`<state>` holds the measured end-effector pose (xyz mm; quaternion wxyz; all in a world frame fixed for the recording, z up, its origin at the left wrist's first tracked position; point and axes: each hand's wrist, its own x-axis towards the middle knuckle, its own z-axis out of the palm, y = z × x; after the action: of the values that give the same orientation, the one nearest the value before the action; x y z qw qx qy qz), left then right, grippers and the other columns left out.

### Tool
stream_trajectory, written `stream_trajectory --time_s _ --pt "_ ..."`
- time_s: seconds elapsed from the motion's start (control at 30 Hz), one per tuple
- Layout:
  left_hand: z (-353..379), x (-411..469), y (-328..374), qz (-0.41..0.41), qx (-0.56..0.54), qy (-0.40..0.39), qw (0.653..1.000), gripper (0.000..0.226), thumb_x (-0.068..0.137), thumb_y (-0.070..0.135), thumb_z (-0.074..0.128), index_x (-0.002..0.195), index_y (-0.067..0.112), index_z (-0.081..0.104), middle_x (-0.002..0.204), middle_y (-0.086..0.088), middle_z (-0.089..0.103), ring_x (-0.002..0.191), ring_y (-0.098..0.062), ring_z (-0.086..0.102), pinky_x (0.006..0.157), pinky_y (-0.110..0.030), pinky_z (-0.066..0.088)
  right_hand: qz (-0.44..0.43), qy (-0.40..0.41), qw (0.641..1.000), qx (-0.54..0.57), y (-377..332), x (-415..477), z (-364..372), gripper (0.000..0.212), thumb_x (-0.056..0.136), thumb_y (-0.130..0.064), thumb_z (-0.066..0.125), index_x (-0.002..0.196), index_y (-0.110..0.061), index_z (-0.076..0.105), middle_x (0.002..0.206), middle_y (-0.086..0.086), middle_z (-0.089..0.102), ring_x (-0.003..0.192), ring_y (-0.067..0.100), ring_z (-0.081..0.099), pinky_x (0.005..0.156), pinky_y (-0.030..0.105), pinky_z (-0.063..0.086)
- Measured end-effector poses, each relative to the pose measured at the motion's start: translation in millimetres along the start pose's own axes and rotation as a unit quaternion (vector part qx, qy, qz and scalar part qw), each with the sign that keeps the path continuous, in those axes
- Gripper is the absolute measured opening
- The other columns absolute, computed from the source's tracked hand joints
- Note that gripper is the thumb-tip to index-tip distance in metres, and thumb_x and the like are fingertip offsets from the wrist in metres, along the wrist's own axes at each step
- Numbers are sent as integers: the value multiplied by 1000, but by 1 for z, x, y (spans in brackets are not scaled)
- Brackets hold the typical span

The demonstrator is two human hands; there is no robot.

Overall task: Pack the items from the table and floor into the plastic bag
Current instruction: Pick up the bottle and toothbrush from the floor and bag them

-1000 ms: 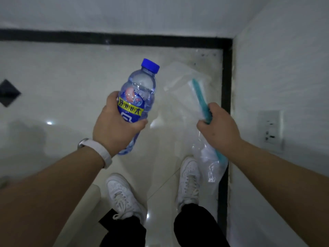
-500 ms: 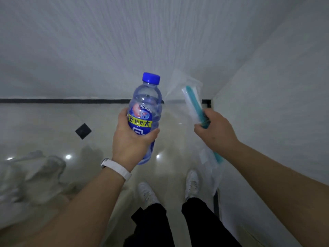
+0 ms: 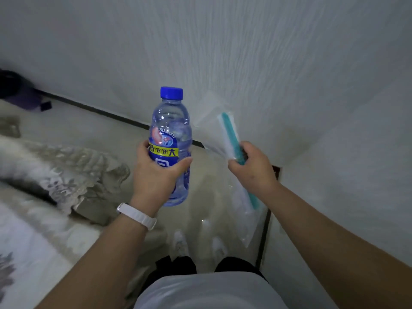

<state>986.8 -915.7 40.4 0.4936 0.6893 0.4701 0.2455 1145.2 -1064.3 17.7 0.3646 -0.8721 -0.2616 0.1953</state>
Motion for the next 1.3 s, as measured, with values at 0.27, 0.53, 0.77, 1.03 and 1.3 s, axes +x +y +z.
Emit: stream_trajectory --time_s 0.27,0.53,0.77,1.03,1.3 --pt "-82 -69 4 -42 -34 170 984 69 62 18 91 116 21 48 103 11 66 82 4 67 72 -18 54 -119 -92 988 23 -70 -13 16 13 80 -23 63 91 -21 57 78 -4 57 67 14 54 58 26 43" --pt "-187 -169 -38 -106 -51 338 934 68 65 22 89 119 25 47 104 17 62 83 8 63 68 -12 50 -218 -231 948 22 -160 -93 91 17 82 -24 64 98 -24 59 84 -4 62 72 13 59 62 30 49" --pt "-277 -304 -103 -173 -79 464 865 70 64 21 90 118 27 46 103 18 62 80 12 62 66 -13 49 -310 -364 878 6 -214 -236 179 16 84 -25 66 97 -20 57 79 -5 56 67 11 53 57 28 42" --pt "-378 -490 -182 -194 -129 567 790 69 64 17 90 119 22 48 106 8 65 83 6 65 65 -13 52 -402 -433 805 -51 -261 -437 254 18 85 -23 64 99 -15 59 90 6 61 77 22 59 66 37 50" --pt "-441 -634 -225 -209 -136 670 699 67 63 15 91 117 16 50 104 7 66 78 6 65 60 -11 51 -493 -486 719 -71 -286 -599 304 14 83 -24 65 94 -17 58 83 5 58 72 21 56 62 34 46"
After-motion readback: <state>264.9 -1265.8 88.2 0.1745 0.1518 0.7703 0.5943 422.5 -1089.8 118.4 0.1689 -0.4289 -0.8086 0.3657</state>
